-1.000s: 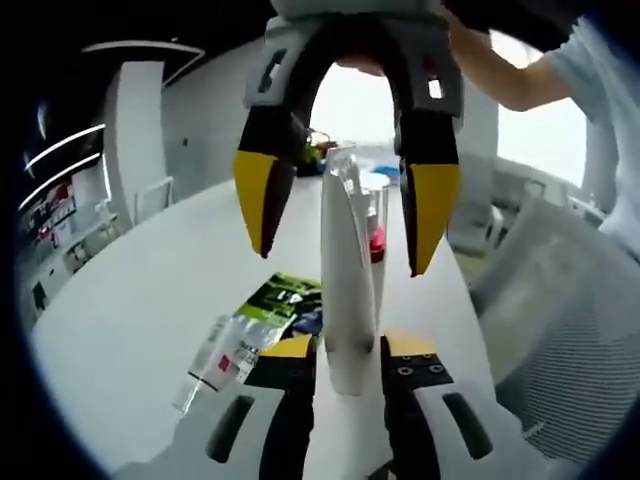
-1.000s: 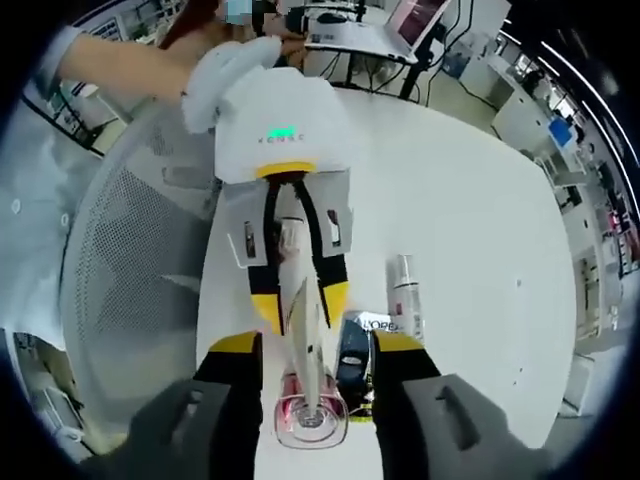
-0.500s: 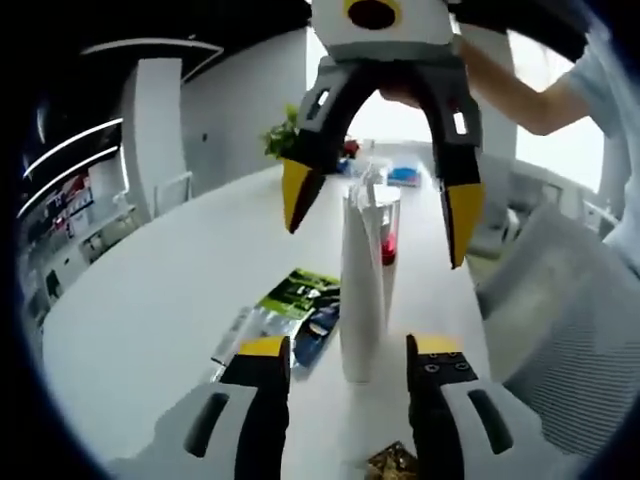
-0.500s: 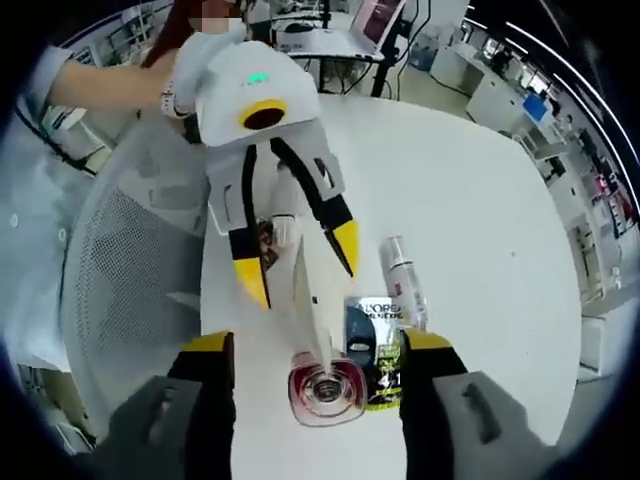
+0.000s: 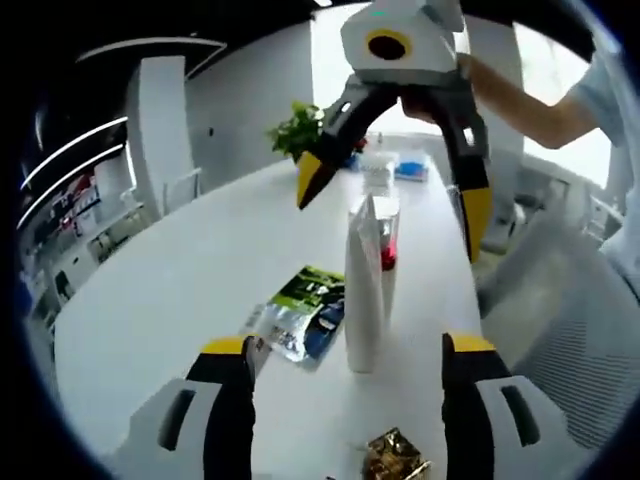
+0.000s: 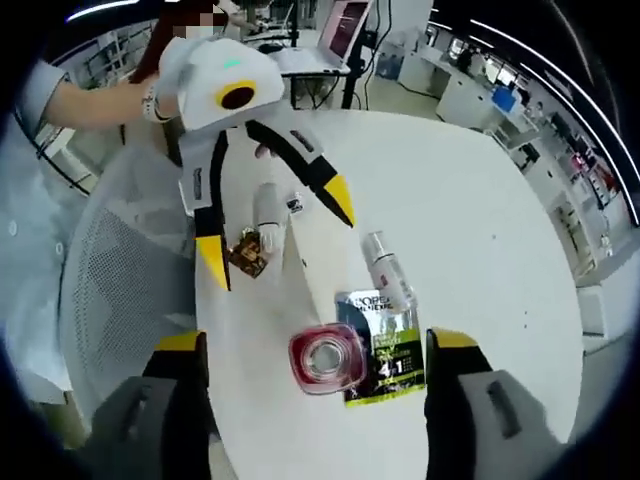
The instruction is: Arrange the skincare products in the storage area until every visible bottle or jar stands upright without overlapping.
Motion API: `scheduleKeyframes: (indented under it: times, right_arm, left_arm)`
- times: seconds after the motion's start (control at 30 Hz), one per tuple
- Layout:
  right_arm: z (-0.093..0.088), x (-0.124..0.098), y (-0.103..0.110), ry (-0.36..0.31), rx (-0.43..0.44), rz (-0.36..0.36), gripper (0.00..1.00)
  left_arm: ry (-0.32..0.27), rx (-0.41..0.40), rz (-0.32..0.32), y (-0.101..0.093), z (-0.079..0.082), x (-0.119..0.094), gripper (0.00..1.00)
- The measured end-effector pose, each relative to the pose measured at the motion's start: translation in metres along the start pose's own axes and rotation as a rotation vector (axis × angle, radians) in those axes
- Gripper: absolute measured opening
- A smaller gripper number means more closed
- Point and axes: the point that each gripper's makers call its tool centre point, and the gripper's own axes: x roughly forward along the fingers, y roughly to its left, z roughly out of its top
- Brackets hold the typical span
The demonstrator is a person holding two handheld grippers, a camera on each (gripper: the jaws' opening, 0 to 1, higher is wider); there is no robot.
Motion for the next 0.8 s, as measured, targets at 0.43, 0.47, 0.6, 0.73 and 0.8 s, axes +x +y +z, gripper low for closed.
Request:
scheduleKeyframes:
  times: [0.43,0.47,0.6,0.73,0.8]
  right_arm:
    - [-0.021,-0.015,-0.002,-0.027,0.072,-0.088,0.99]
    - [-0.022,-0.016,-0.002,-0.032,0.08,-0.097,0.99]
    - [-0.027,-0.017,0.0,-0.036,0.088,-0.119,0.99]
    - [-0.029,-0.02,0.002,-0.042,0.103,-0.131,0.99]
    - [-0.028,-0.022,0.004,-0.052,0.106,-0.137,0.99]
  left_arm:
    - [-0.009,-0.007,0.058,0.008,0.005,-0.024,0.83]
    - [-0.009,-0.004,0.061,0.008,0.005,-0.025,0.84]
    - [-0.002,0.005,0.076,0.008,0.003,-0.03,0.86]
    - [-0.008,0.01,0.093,0.009,0.006,-0.037,0.89]
    - [-0.011,0.023,0.101,0.009,0.008,-0.04,0.9]
